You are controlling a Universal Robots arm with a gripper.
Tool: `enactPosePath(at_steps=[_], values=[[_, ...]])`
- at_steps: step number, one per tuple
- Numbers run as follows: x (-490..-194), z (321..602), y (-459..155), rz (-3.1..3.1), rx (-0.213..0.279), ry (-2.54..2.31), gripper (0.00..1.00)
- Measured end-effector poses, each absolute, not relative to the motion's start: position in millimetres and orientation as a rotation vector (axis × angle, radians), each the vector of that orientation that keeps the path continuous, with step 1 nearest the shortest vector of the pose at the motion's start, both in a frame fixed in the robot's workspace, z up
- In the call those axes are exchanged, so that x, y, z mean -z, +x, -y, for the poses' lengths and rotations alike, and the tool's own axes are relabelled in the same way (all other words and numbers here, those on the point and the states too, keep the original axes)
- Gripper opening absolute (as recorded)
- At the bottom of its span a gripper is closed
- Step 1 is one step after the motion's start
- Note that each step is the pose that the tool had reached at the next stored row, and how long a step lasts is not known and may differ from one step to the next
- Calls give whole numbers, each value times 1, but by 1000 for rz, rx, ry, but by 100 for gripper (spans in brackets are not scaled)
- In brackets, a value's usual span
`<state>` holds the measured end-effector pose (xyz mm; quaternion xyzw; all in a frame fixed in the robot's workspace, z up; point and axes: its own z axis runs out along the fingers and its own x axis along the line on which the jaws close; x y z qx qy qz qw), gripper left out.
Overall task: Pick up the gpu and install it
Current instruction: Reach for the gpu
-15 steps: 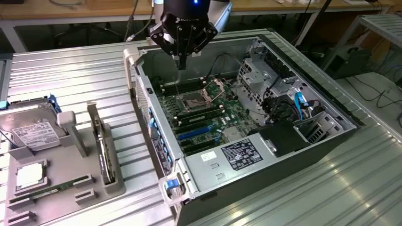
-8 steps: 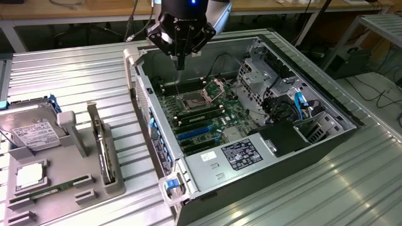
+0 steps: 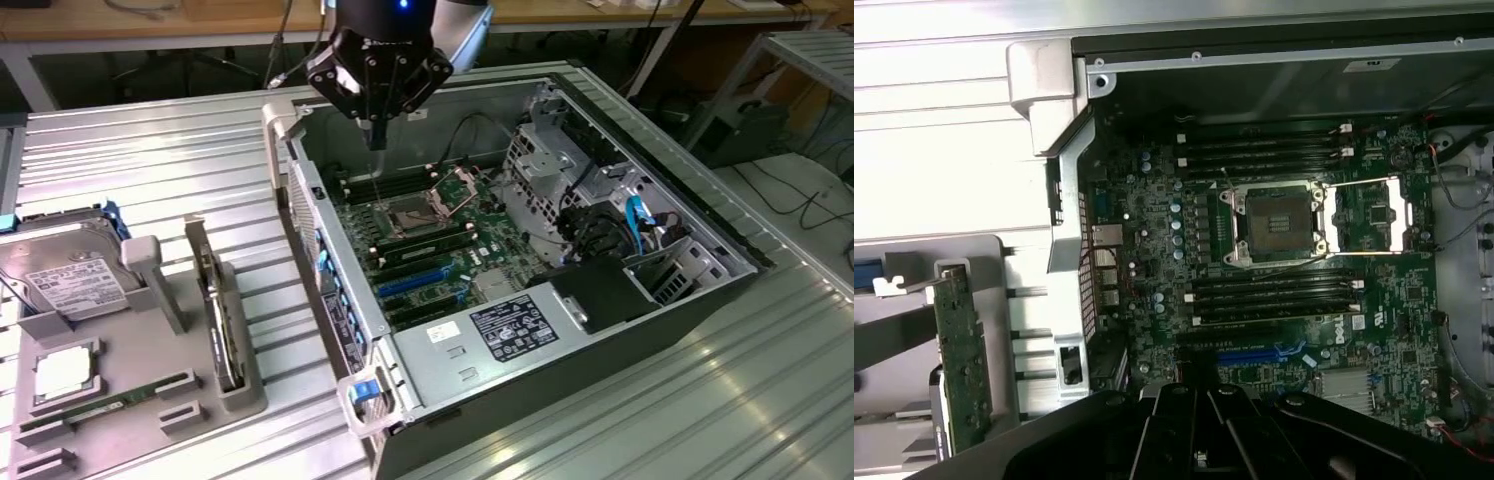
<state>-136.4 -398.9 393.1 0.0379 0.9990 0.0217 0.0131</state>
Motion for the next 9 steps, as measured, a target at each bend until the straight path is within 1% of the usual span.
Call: enactPosePath(at_steps=[9], values=[[-393, 399, -143, -3113, -68, 118, 11]])
